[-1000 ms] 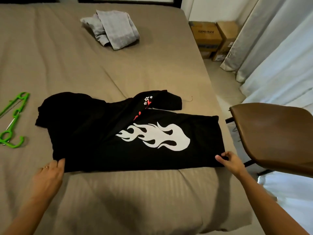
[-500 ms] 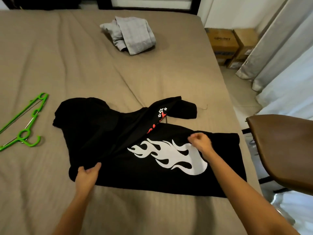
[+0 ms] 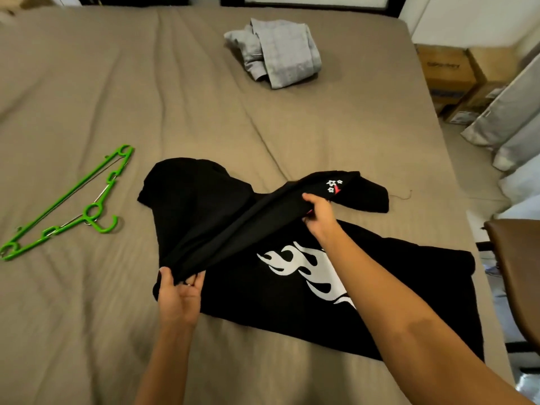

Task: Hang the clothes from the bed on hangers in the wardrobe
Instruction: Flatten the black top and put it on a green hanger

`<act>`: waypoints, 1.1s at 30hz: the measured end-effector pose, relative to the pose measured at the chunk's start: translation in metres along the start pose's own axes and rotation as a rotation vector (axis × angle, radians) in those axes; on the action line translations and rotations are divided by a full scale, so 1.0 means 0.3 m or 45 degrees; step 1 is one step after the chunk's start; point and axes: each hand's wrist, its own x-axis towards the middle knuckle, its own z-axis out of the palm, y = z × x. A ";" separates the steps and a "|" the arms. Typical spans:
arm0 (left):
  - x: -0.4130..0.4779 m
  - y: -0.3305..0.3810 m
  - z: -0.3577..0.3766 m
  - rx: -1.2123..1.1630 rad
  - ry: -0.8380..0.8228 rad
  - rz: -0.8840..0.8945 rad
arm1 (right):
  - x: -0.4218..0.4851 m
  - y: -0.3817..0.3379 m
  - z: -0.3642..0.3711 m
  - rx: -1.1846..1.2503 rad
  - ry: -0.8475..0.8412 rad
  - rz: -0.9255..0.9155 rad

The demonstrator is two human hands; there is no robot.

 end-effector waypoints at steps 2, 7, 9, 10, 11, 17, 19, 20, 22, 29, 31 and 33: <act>-0.018 -0.002 -0.007 -0.025 -0.051 -0.033 | -0.054 -0.011 -0.091 0.325 -0.241 0.042; -0.023 -0.061 -0.048 0.236 0.068 -0.128 | -0.141 0.074 -0.344 -0.228 0.497 0.044; -0.006 -0.080 -0.078 0.420 0.157 -0.132 | -0.141 0.085 -0.361 -0.588 0.884 -0.207; 0.001 -0.086 -0.091 0.482 0.173 -0.125 | -0.149 0.076 -0.341 -0.774 1.009 -0.361; 0.018 -0.092 -0.110 0.524 0.185 -0.119 | -0.158 0.063 -0.313 -0.970 1.080 -0.483; 0.036 -0.118 -0.124 0.609 0.193 -0.147 | -0.086 0.021 -0.223 -1.625 0.743 -0.188; 0.031 -0.115 -0.122 0.594 0.190 -0.162 | -0.076 -0.011 -0.256 -1.472 0.645 -0.307; 0.027 -0.108 -0.113 0.541 0.154 -0.152 | -0.078 -0.032 -0.280 -1.238 0.591 -0.386; 0.013 -0.098 -0.098 0.420 0.054 -0.130 | -0.112 -0.082 -0.345 -0.465 0.494 -0.476; -0.074 -0.142 -0.006 0.152 -0.123 -0.053 | -0.365 -0.050 -0.785 0.726 0.245 -0.264; -0.089 -0.169 0.007 0.214 0.038 -0.127 | -0.402 -0.021 -0.876 0.675 0.268 -0.121; -0.108 -0.219 0.006 0.335 0.156 -0.193 | -0.399 -0.023 -0.924 0.538 0.300 -0.032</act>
